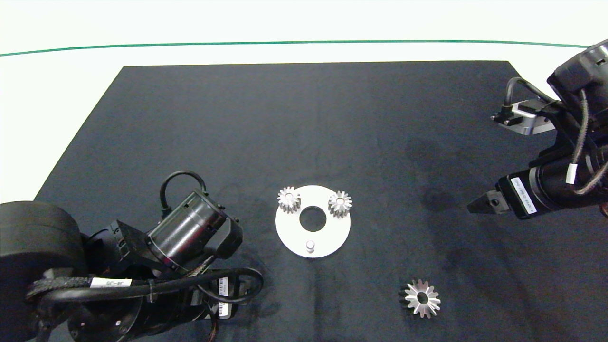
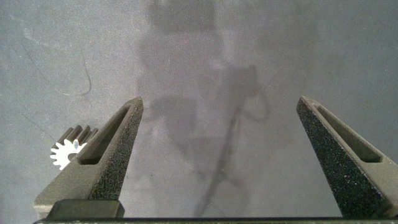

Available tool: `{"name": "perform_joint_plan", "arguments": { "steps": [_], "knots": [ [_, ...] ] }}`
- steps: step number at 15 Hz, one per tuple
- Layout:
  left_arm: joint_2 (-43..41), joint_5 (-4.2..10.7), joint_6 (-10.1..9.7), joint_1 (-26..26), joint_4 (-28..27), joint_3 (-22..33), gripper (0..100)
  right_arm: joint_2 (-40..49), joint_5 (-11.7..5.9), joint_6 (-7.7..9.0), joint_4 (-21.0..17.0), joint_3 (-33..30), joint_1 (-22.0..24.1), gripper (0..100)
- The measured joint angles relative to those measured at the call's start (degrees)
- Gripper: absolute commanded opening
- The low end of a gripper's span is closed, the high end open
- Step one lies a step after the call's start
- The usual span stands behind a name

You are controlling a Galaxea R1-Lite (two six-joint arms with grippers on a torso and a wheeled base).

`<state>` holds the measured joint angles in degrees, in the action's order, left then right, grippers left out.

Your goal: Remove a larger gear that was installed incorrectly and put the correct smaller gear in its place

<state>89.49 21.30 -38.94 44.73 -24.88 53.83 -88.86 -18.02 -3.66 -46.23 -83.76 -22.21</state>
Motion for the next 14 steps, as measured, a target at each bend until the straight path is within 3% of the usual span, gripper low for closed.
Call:
{"name": "perform_joint_plan", "arguments": {
  "steps": [5, 14],
  "knots": [
    [1.0, 0.00, 0.16, 0.3, 2.1, -1.5, 96, 0.0, 0.02, -0.02, 0.0, 0.1, 0.0, 100],
    [1.5, 0.11, 1.16, 0.1, 3.0, -2.0, 78, -0.1, -0.06, 0.05, 0.3, 0.4, -0.2, 100]
  ]
}}
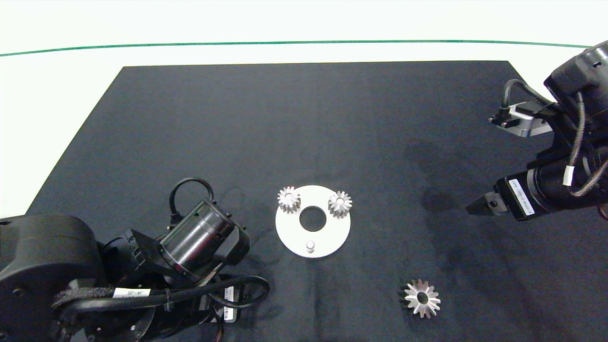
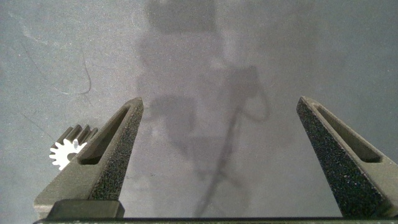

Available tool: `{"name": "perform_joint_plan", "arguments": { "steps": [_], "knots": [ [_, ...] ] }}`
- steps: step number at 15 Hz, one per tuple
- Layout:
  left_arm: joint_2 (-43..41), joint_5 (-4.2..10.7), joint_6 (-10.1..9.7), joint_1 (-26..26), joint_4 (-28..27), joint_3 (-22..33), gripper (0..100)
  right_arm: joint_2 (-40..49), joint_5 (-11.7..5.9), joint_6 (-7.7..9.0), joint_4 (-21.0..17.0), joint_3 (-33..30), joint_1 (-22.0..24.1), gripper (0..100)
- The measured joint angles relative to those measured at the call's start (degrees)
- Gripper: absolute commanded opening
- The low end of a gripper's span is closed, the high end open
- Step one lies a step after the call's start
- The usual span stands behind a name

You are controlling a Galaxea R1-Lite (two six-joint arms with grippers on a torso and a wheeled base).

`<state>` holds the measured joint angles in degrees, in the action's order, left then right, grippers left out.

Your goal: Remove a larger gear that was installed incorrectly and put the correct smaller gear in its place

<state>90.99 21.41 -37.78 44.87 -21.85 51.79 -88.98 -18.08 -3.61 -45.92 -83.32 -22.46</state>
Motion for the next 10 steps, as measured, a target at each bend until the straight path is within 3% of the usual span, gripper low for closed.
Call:
{"name": "perform_joint_plan", "arguments": {
  "steps": [10],
  "knots": [
    [0.0, 0.09, 0.68, 0.1, 1.2, -0.9, 57, 0.0, 0.06, -0.05, 0.0, 0.0, 0.0, 100]
  ]
}}
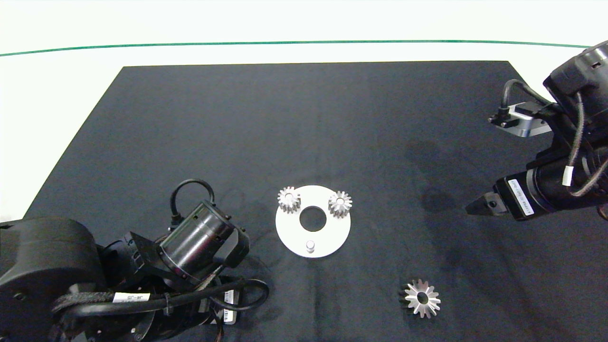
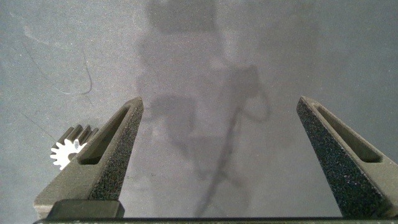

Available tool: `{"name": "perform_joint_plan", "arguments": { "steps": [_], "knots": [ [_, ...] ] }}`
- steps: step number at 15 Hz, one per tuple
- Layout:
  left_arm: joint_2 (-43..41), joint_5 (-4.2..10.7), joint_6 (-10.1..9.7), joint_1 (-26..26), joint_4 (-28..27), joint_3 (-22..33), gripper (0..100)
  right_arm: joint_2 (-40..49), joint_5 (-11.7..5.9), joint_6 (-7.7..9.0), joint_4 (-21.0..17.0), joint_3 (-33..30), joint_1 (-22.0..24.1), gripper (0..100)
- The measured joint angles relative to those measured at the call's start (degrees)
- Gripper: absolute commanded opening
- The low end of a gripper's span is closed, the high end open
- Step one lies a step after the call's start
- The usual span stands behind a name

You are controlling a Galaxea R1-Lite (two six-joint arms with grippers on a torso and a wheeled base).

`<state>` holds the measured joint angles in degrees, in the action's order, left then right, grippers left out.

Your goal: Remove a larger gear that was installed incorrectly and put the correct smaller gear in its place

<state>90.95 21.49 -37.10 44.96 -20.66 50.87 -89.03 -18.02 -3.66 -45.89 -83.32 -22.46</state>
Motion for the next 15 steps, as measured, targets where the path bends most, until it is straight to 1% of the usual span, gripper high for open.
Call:
{"name": "perform_joint_plan", "arguments": {
  "steps": [2, 4, 7, 9, 13, 15],
  "knots": [
    [0.0, 0.26, 0.00, 0.0, 0.1, -0.1, 55, 0.0, 0.00, 0.00, 0.0, 0.0, 0.0, 100],
    [0.0, 0.46, 0.00, 0.0, 1.4, -0.1, 55, 0.0, 0.02, 0.00, 0.0, 0.0, 0.0, 100],
    [0.2, 0.46, 0.00, 0.1, 1.6, -0.4, 55, 0.0, 0.00, 0.00, 0.0, 0.0, 0.1, 100],
    [0.2, 0.50, 0.06, 0.1, 1.6, -0.5, 51, 0.0, 0.02, 0.00, 0.0, 0.0, 0.1, 100],
    [0.2, 1.16, 0.09, 0.1, 1.6, -0.6, 44, 0.0, 0.05, 0.00, 0.0, 0.0, 0.1, 100],
    [0.2, 1.18, 0.06, 0.1, 1.6, -0.7, 39, 0.0, 0.09, -0.04, 0.1, 0.0, 0.1, 100]
  ]
}}
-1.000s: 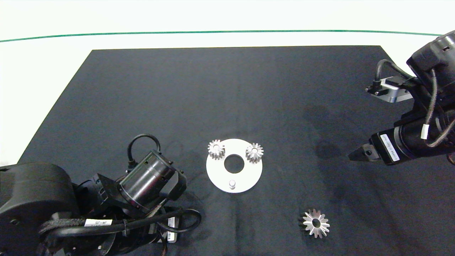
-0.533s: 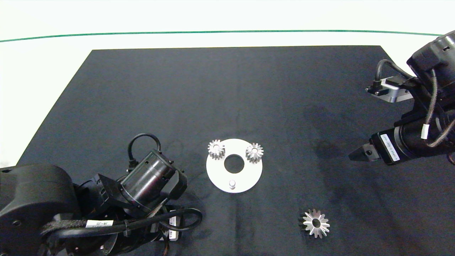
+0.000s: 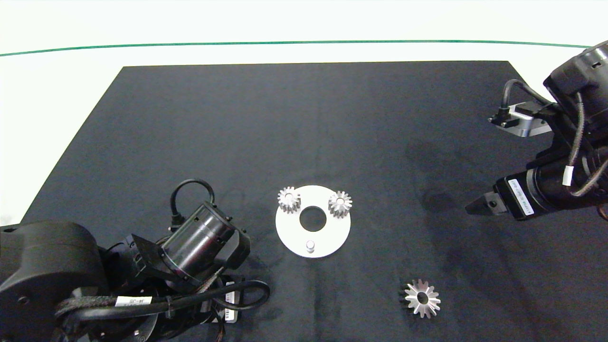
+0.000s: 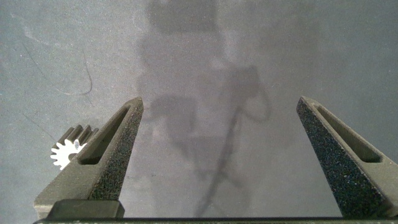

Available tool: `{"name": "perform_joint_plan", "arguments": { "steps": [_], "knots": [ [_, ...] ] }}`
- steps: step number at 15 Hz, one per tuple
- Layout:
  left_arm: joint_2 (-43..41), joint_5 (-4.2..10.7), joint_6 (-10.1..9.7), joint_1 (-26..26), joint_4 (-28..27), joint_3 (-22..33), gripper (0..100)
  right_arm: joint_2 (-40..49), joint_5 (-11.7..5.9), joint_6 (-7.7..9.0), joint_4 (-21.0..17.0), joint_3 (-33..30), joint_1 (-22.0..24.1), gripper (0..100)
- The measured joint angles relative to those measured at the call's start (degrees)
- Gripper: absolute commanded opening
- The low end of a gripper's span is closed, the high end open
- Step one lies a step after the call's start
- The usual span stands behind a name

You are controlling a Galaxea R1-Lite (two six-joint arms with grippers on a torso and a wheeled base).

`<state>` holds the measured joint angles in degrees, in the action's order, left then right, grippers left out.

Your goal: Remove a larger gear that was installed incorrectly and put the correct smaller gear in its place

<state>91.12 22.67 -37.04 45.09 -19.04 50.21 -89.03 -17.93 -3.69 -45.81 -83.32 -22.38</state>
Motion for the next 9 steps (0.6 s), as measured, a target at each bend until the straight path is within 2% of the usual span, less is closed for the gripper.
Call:
{"name": "perform_joint_plan", "arguments": {
  "steps": [9],
  "knots": [
    [-0.4, 0.00, -0.22, 0.6, -0.1, 0.0, 21, 0.2, -0.11, -0.02, 1.0, 0.3, 0.3, 100]
  ]
}}
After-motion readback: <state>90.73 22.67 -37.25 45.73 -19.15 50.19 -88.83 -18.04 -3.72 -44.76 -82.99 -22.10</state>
